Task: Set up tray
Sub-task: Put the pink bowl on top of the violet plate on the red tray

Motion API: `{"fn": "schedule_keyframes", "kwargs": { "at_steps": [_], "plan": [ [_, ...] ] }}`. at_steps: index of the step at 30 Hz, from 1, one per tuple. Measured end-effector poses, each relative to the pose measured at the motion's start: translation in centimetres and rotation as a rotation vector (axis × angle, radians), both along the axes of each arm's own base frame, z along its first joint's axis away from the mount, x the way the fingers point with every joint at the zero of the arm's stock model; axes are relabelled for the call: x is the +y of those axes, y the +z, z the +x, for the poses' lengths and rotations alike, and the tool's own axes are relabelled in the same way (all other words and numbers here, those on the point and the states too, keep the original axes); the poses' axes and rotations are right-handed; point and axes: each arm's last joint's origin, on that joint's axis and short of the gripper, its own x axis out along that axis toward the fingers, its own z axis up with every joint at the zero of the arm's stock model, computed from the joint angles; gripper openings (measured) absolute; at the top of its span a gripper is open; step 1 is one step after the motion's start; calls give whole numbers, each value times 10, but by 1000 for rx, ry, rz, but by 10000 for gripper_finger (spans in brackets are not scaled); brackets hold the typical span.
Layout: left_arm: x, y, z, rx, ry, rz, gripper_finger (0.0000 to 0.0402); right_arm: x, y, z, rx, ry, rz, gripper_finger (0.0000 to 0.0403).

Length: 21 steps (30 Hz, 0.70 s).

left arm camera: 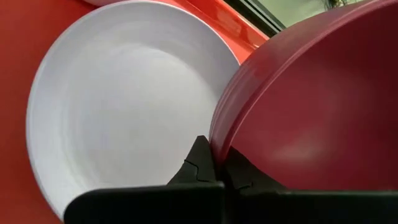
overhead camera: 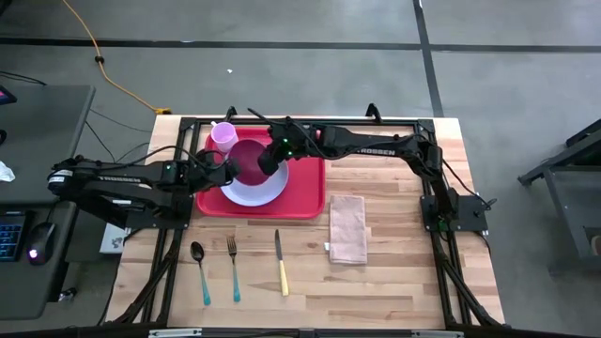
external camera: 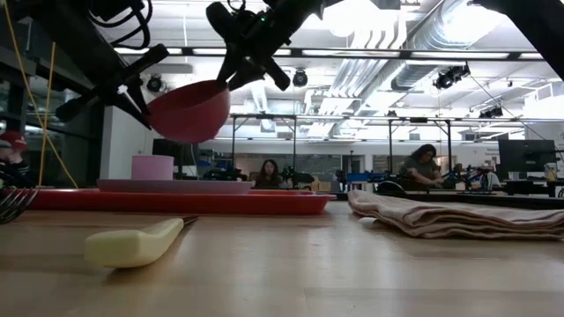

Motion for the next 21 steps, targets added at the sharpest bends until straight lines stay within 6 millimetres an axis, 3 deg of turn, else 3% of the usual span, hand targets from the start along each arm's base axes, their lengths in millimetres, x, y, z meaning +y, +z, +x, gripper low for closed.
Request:
{"fn": "schedule_keyframes", "kwargs": {
  "at_steps": [10,21],
  "plan": [
    [0,1,-1,2,10,7,12,1,12,0,-31,40,-3,107],
    [0,2,-2,4,6,8,12,-4,13,-3,-1,60,34,115]
  ]
}}
